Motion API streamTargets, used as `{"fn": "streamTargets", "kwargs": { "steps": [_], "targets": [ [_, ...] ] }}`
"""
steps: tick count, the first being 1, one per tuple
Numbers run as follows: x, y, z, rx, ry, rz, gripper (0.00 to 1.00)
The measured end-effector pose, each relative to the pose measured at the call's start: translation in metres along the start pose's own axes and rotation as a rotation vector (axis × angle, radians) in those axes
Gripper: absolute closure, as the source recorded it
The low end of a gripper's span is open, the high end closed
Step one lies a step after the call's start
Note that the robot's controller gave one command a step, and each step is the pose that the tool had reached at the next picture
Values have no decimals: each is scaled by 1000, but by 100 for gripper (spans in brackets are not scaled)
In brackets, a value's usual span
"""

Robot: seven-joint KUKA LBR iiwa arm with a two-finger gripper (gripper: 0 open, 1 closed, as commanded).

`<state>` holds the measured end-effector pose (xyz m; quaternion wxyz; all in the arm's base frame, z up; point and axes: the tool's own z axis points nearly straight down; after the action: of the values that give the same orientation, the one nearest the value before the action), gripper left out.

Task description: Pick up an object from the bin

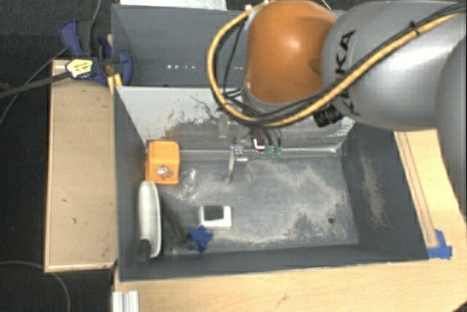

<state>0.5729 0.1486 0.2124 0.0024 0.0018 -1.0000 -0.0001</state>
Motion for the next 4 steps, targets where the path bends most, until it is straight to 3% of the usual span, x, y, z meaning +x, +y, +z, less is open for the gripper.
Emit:
{"fn": "streamTargets", "kwargs": {
  "steps": [1, 2, 3, 4],
  "targets": [
    [-2, -1, -5, -1, -8, 5, 0],
    [46, 43, 79, -2, -6, -97, 0],
    [34, 61, 39, 0, -7, -210, 0],
    [-4, 45, 68, -4, -10, 120, 0]
  ]
}}
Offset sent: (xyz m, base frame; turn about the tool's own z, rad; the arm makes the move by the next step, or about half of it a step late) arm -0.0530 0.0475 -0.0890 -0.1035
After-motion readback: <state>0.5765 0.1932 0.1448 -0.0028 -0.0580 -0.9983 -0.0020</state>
